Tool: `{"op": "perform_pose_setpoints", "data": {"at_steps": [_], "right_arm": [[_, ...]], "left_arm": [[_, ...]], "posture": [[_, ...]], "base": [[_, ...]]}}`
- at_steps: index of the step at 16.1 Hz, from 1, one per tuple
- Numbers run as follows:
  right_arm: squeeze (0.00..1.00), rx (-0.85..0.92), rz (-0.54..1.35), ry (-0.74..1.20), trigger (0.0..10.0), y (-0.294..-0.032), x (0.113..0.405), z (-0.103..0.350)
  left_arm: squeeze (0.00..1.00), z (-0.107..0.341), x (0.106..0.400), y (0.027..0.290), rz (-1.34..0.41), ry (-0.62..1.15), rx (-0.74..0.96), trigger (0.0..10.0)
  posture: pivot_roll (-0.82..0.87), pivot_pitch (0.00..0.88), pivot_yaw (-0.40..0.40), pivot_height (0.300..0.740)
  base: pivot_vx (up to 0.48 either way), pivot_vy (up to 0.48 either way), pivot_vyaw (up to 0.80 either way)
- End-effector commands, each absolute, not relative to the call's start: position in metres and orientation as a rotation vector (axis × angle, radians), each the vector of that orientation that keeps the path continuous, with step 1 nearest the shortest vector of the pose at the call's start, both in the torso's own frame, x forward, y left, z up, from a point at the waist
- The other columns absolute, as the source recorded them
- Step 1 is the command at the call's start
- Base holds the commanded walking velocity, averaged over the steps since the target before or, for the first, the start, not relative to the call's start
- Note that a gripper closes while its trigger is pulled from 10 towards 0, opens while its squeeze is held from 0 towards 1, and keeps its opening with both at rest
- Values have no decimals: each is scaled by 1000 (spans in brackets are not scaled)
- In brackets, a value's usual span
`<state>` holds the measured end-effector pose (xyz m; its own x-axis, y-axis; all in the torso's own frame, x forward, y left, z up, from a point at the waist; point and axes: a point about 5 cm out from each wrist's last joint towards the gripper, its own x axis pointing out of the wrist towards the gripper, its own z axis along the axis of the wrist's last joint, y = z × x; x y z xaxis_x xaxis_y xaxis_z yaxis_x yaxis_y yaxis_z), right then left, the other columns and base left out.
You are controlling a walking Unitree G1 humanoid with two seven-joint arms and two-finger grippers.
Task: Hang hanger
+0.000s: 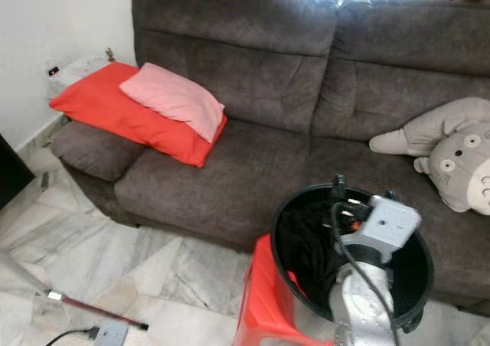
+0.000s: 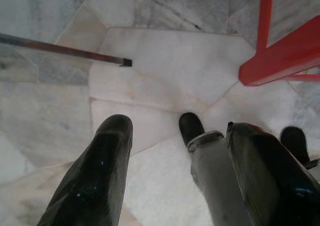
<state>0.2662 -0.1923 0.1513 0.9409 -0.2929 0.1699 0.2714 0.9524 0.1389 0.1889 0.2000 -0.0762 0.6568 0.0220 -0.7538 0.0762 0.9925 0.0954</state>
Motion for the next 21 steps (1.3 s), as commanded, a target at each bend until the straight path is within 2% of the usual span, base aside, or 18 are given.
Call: {"op": "perform_pose_setpoints", "data": {"at_steps": [1,17,21], "right_arm": [[0,105,-286,-207,10000,-191,263,156],[0,69,-246,-201,10000,-184,261,158],[0,62,-241,-203,10000,-184,261,159]], "left_arm": [[0,-82,178,202,-17,894,117,10000],[0,-84,175,199,-16,900,101,10000],[0,-84,175,198,-20,899,99,10000]], "posture": [[-199,72,11,740],[-199,76,-4,740],[-204,74,-4,740]], "base": [[0,0,0],[0,0,0],[247,0,0]]}}
